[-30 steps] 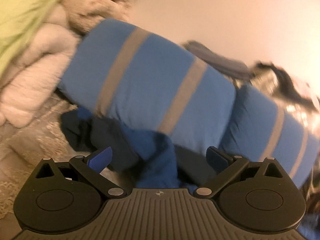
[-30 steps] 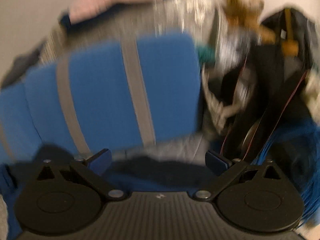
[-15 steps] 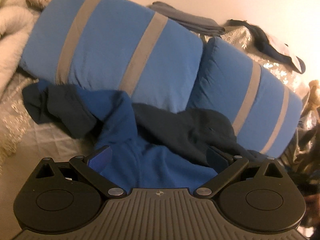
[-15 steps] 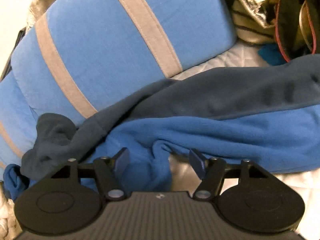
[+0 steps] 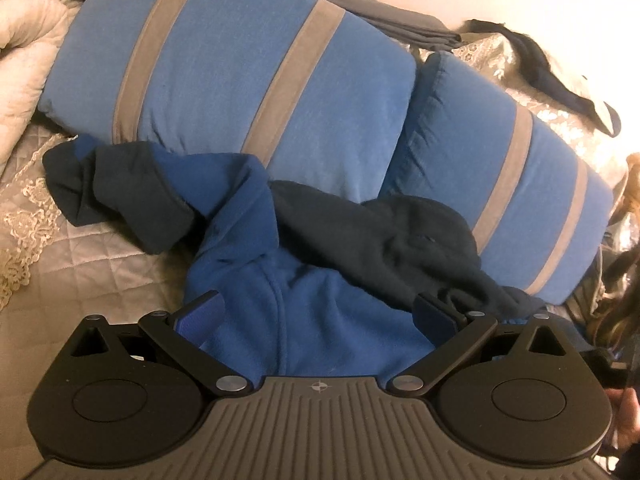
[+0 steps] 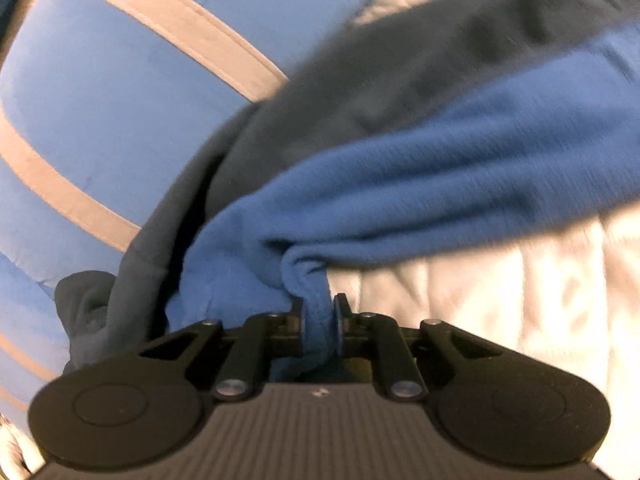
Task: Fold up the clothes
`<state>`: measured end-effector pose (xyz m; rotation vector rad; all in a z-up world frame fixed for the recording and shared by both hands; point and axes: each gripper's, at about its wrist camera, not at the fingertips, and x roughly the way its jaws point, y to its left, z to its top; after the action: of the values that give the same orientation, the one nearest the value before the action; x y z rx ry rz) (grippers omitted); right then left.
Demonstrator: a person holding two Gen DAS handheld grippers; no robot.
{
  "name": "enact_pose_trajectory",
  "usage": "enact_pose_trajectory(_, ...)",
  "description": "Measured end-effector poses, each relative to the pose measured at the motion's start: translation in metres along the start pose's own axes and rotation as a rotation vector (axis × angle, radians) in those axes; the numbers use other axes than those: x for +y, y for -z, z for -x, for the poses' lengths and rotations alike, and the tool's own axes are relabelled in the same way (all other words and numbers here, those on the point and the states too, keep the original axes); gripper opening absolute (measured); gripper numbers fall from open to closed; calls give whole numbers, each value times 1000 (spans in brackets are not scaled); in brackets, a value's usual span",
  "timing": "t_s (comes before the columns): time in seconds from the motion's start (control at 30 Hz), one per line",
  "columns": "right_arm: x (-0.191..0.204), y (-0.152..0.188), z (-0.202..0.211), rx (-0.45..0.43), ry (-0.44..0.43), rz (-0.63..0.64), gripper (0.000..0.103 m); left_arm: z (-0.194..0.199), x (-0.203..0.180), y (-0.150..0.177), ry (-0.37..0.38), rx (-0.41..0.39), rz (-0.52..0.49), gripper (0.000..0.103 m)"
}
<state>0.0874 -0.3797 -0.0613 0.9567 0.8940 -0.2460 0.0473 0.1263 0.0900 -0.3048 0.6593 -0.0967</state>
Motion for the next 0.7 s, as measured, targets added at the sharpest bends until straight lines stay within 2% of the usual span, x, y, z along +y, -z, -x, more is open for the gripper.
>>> enact_pose_trajectory(0.07, 1, 8, 6, 17, 18, -18, 12, 0, 0, 1, -3, 5, -3, 103)
enact_pose_trajectory(0.27, 6, 14, 22, -26, 82, -29, 9, 0, 4, 4, -11, 25, -2, 103)
enact_pose_trajectory(0.53, 22, 21, 31, -86, 175, 68, 8, 5, 14, 5, -13, 32, 21, 103)
enact_pose_trajectory(0.6, 33, 27, 38, -119, 223, 133, 19, 5, 14, 5, -11, 37, 24, 103)
enact_pose_trajectory(0.67, 46, 35, 52, -188, 265, 201, 39, 4, 13, 5, -5, 47, 27, 103)
enact_pose_trajectory(0.7, 55, 37, 59, -222, 232, 239, 49, 4, 13, 6, 0, 52, 28, 103)
